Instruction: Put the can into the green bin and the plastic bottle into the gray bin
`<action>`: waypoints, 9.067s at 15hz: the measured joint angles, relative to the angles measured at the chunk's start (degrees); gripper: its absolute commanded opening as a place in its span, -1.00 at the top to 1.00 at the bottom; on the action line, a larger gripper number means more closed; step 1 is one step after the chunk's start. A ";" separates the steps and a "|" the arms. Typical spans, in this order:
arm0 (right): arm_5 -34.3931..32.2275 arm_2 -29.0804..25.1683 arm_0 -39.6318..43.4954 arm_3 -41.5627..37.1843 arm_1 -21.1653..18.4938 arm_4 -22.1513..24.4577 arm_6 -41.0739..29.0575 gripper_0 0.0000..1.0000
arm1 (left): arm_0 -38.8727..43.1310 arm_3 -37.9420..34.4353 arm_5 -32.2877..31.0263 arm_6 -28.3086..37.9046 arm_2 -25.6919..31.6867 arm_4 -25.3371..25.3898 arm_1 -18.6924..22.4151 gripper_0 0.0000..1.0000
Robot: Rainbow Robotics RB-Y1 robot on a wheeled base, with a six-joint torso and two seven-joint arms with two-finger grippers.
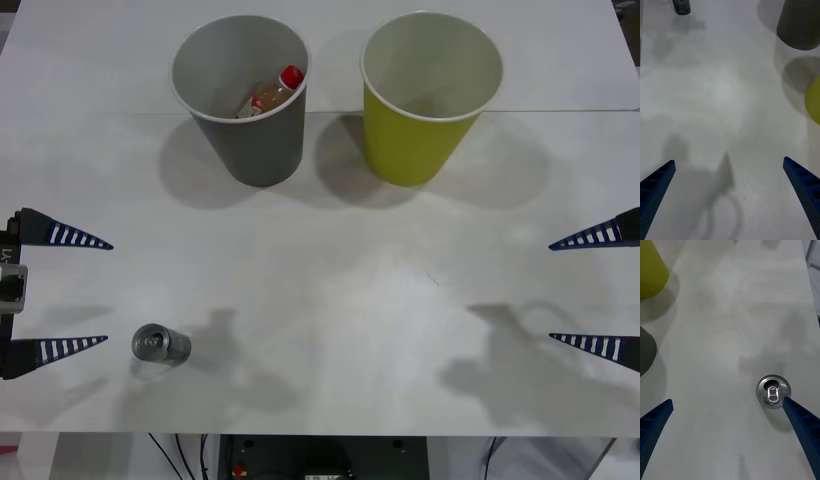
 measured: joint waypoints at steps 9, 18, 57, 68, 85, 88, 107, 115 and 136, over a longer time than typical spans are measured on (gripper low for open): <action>0.00 0.00 0.00 0.02 0.00 0.00 0.00 -1.00 | -0.27 4.55 -0.71 -0.19 0.49 0.73 -0.73 -1.00; 0.00 0.00 0.00 0.02 0.00 0.00 0.00 -1.00 | -2.20 21.28 -3.50 -19.17 -8.72 13.54 -0.75 -1.00; 0.00 0.00 0.00 0.01 0.00 0.00 0.00 -1.00 | -21.08 59.27 -8.06 -40.43 -28.98 27.08 -22.76 -0.20; 0.00 0.00 0.00 0.01 0.00 0.00 0.00 -1.00 | -21.07 59.26 -8.12 -39.21 -28.90 27.08 -22.79 1.00; 0.00 0.00 0.00 0.00 0.00 0.00 0.00 -1.00 | -12.81 11.32 -2.23 17.74 -7.41 -16.11 -18.81 1.00; 0.00 0.00 0.00 0.00 0.00 0.00 0.00 -1.00 | -16.01 4.43 -5.78 32.31 -5.97 -27.42 -19.28 1.00; 0.00 0.00 0.00 0.02 0.00 0.00 0.00 -1.00 | -65.84 4.30 -25.02 72.99 -26.40 -43.38 -30.44 1.00; 0.00 0.00 0.00 0.01 0.00 0.00 0.00 -1.00 | -85.83 24.24 -25.01 76.27 -31.66 -48.22 -42.80 0.99; 0.00 0.00 0.00 0.01 0.00 0.00 0.00 -1.00 | -97.09 65.64 5.80 71.91 -31.61 -60.97 -60.90 0.93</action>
